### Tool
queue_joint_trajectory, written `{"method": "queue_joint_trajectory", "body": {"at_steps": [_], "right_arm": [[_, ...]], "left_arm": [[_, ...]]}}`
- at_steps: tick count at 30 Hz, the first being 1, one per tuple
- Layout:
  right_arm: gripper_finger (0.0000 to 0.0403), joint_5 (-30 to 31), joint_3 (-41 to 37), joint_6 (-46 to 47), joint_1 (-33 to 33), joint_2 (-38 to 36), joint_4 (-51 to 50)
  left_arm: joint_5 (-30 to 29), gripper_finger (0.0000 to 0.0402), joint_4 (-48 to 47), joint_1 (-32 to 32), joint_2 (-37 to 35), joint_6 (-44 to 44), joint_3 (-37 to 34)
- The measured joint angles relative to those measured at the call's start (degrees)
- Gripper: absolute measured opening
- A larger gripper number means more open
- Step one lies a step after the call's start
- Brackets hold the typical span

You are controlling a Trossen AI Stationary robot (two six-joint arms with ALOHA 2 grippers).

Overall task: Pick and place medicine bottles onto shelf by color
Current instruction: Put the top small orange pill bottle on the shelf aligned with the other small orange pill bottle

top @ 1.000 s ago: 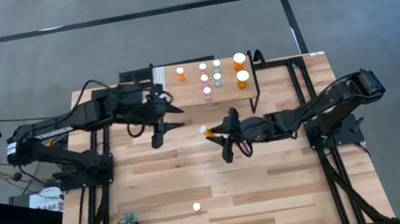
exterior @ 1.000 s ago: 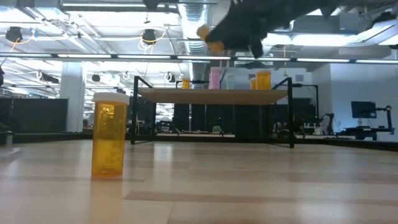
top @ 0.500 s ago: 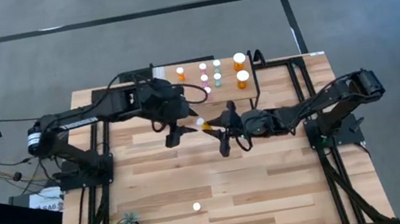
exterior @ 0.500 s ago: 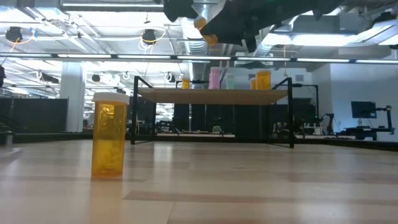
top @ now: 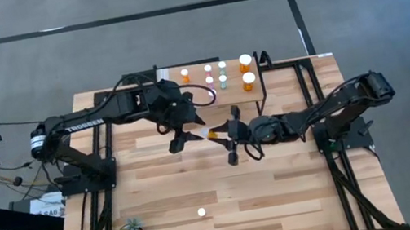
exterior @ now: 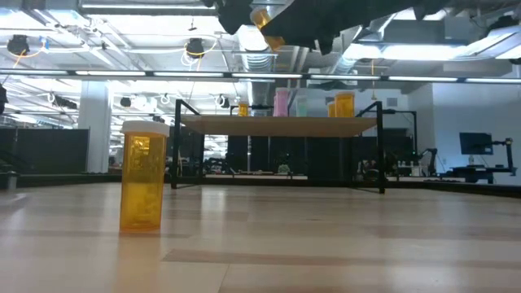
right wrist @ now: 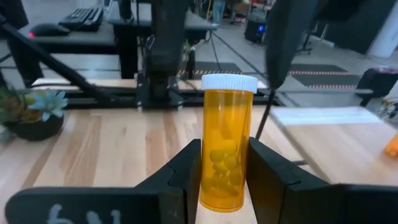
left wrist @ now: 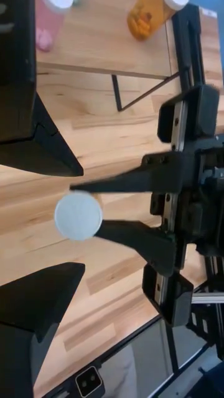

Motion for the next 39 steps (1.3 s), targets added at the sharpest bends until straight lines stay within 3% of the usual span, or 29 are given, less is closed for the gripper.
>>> {"method": "queue_joint_trajectory", "body": {"at_steps": [21,33,39], "right_arm": [[0.0128,0.0,0.0,-1.1,-0.7,0.4,3.4],[0.0128,0.0,0.0,-0.8,-0.7,0.4,3.4],[0.0128,0.0,0.0,-0.9,-0.7,0.4,3.4]], "left_arm": [[-1.8,0.0223,0.7,-0.3,0.0,-0.5,0.0],[-1.8,0.0123,0.8,-0.3,0.0,-0.4,0.0],[-1.7,0.0098,0.8,-0.3,0.0,-0.5,0.0]]}}
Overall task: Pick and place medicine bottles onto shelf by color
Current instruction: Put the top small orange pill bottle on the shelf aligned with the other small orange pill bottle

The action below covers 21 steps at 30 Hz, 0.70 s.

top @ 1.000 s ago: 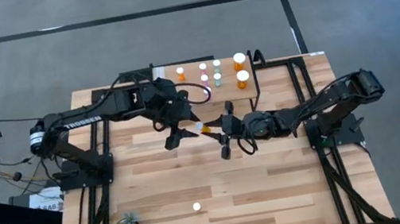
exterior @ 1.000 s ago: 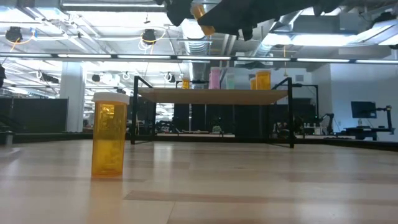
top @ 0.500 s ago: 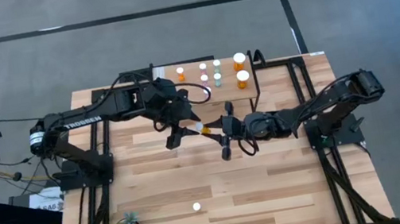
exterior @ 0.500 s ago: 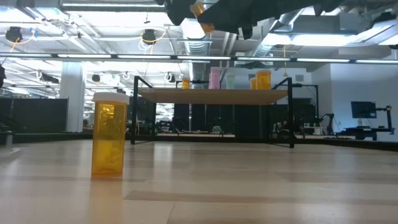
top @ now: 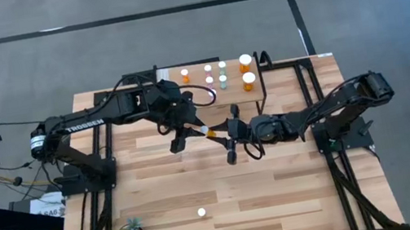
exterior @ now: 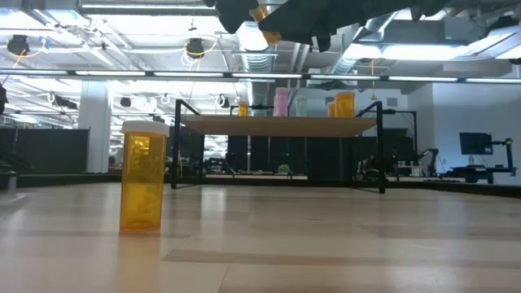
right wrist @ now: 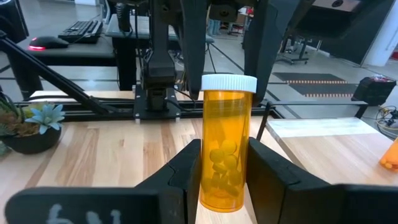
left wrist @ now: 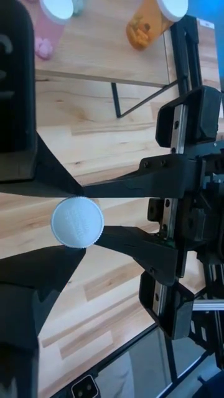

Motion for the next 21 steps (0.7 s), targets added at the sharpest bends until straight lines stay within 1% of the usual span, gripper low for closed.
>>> {"method": "queue_joint_trajectory", "body": {"at_steps": [6,9,17,21], "right_arm": [[0.0128,0.0,0.0,0.0,0.0,0.0,0.0],[0.0135,0.0,0.0,0.0,0.0,0.0,-0.3],[0.0178,0.3,0.0,0.9,-0.8,0.0,-1.9],[0.0199,0.3,0.0,2.0,-1.6,0.0,-4.0]], "left_arm": [[-0.1,0.0099,-0.1,0.0,0.0,0.0,0.0],[-1.4,0.0100,-0.4,0.0,0.0,0.0,0.0],[-3.4,0.0099,-2.4,0.6,0.0,0.0,0.0],[-6.3,0.0099,-3.0,0.7,0.0,0.0,0.0]]}}
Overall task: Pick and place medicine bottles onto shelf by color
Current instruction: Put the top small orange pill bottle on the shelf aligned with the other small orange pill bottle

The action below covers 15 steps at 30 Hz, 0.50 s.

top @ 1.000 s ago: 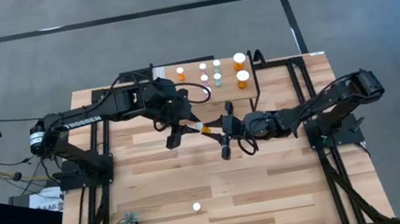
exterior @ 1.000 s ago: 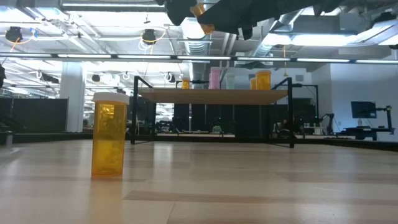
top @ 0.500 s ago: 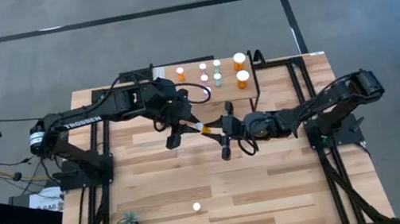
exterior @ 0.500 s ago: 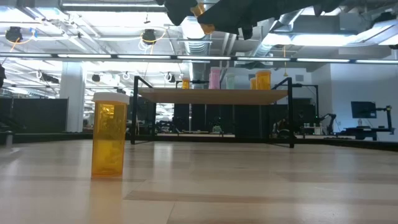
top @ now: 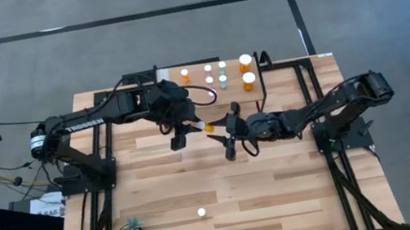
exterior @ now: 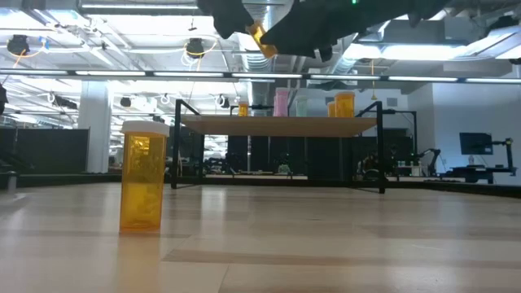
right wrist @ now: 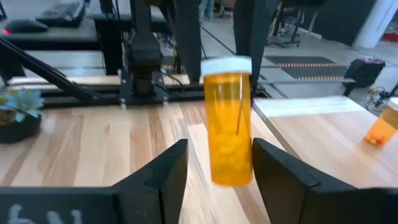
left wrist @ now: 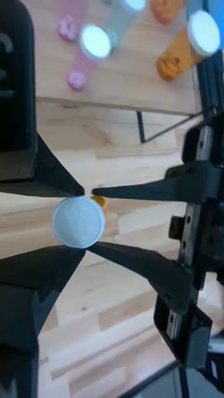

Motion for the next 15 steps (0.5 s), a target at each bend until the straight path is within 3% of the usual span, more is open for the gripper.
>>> {"method": "queue_joint_trajectory", "body": {"at_steps": [4,9,15], "right_arm": [[0.0213,0.0,0.0,0.3,-0.3,-0.1,-2.4],[0.0219,0.1,0.0,1.5,-0.7,-1.2,-6.6],[0.0218,0.5,0.0,2.2,-1.1,-3.6,-9.0]], "left_arm": [[-2.4,0.0099,-3.7,1.1,0.0,0.0,1.1],[-12.0,0.0099,-7.7,3.9,0.0,0.0,4.8],[-12.9,0.0099,-13.3,9.5,2.4,-0.1,11.1]]}}
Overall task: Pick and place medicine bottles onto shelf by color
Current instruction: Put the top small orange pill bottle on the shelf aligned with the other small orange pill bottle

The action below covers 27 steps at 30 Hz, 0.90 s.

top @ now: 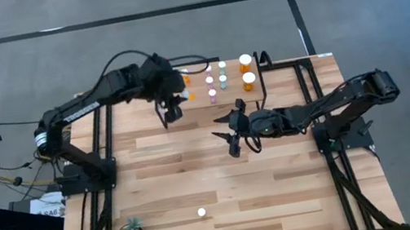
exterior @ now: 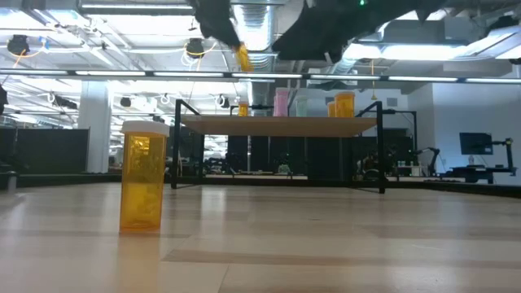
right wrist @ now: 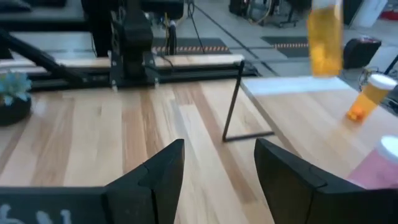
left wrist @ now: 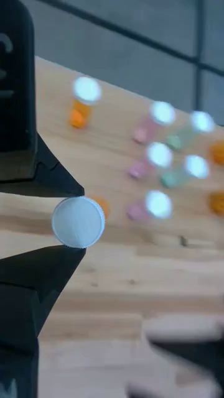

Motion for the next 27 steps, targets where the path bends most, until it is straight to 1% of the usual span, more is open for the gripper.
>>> {"method": "queue_joint_trajectory", "body": {"at_steps": [6,9,15,19,27], "right_arm": [[0.0219,0.0,0.0,1.0,0.1,-2.3,-3.7],[0.0219,0.1,0.0,1.7,0.1,-3.1,-4.9],[0.0219,0.1,0.0,2.4,0.1,-3.3,-6.1],[0.0219,0.1,0.0,2.4,0.1,-3.3,-6.6],[0.0219,0.1,0.0,2.4,0.0,-3.3,-6.6]], "left_arm": [[1.0,0.0105,-6.8,4.9,6.2,0.1,5.2],[1.7,0.0109,-8.7,6.5,9.8,0.8,7.1],[2.3,0.0111,-9.1,9.1,13.7,2.3,9.3],[4.5,0.0111,-8.7,10.6,13.9,2.9,9.3],[4.6,0.0112,-7.4,11.6,13.9,3.3,8.6]]}}
